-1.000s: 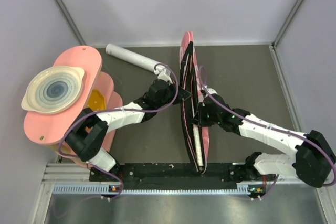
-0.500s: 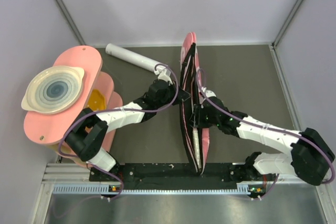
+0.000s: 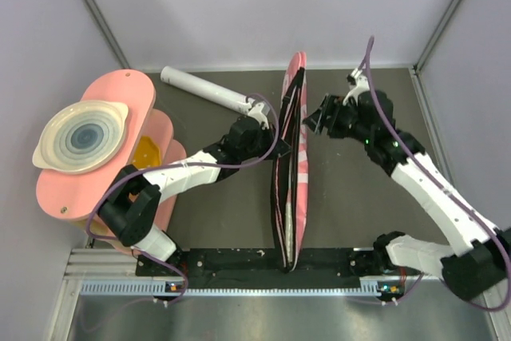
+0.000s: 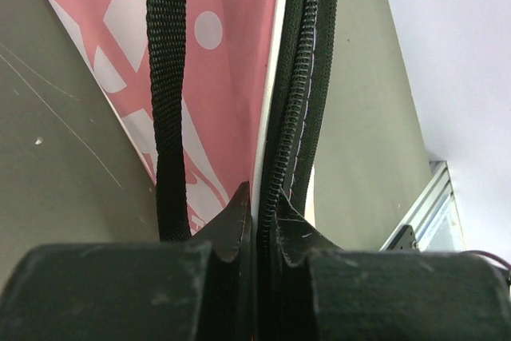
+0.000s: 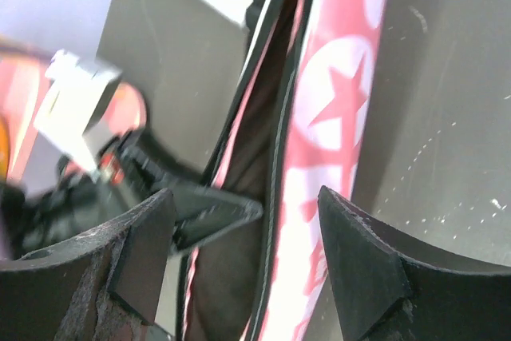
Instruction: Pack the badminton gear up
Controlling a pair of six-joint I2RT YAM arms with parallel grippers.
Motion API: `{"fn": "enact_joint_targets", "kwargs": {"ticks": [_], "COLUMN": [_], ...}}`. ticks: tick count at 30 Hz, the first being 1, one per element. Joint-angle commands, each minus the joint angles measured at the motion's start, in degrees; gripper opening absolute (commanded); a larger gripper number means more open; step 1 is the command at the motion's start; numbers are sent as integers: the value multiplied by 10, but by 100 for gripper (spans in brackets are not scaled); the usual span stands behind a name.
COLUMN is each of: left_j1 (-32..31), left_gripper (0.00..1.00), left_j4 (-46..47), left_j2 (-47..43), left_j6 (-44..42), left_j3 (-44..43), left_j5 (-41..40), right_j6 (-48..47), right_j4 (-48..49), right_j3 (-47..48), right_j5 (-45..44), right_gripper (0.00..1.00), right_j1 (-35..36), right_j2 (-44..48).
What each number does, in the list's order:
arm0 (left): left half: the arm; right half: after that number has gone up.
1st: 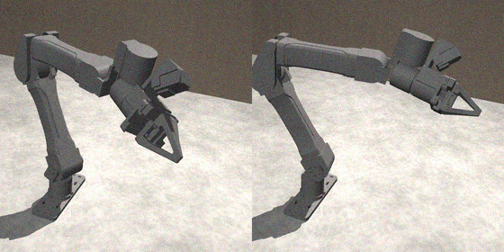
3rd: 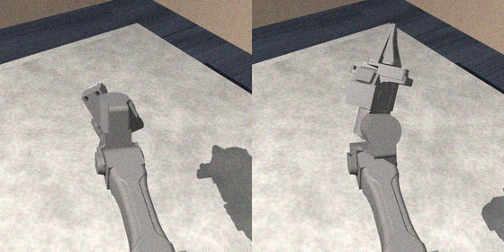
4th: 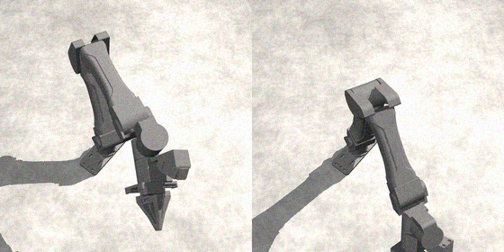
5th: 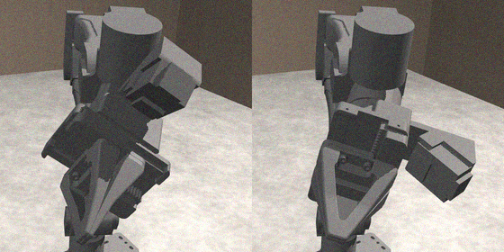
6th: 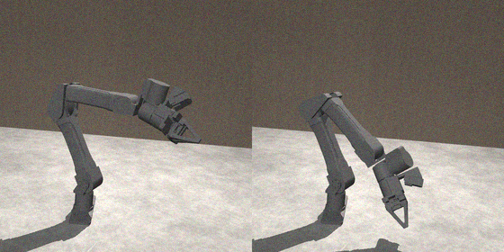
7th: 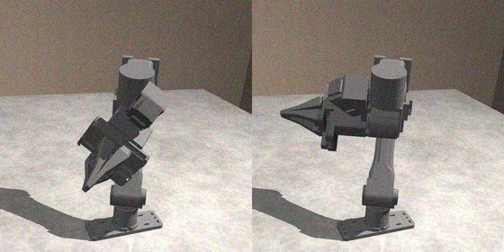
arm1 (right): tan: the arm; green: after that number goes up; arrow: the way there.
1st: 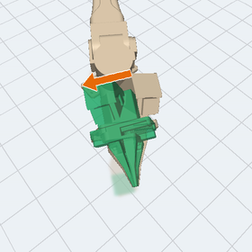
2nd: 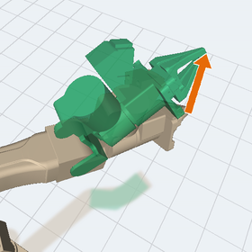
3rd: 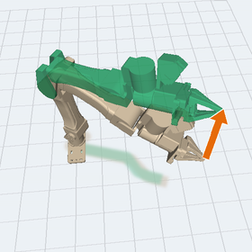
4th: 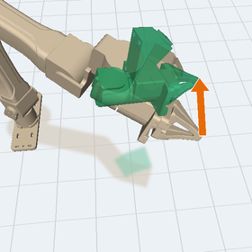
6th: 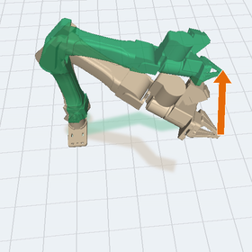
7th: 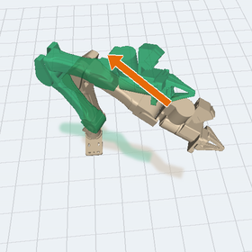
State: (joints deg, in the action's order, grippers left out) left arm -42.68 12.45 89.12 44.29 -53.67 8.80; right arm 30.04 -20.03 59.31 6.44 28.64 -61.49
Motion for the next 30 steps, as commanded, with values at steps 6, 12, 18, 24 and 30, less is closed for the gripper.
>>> {"fn": "enact_joint_targets", "kwargs": {"ticks": [6, 12, 18, 24, 30], "left_j1": [0, 3, 3, -3, -56], "left_gripper": [0, 0, 11, 55, 68], "left_j4": [-151, -149, -168, -186, -197], "left_j2": [17, 25, 21, 4, 2], "left_j6": [-151, -177, -225, -292, -347], "left_j3": [-131, -133, -137, -137, -150], "left_j5": [76, 108, 116, 77, -30], "right_j6": [103, 151, 189, 243, 333], "right_j4": [-4, -7, -5, -6, 15], "right_j3": [167, 200, 162, 132, 74], "right_j5": [86, 36, -12, -16, -33], "right_gripper": [71, 58, 30, 0, 0], "right_j1": [-100, -97, -78, -62, -48], "right_j2": [-208, -308, -291, -241, -193]}}
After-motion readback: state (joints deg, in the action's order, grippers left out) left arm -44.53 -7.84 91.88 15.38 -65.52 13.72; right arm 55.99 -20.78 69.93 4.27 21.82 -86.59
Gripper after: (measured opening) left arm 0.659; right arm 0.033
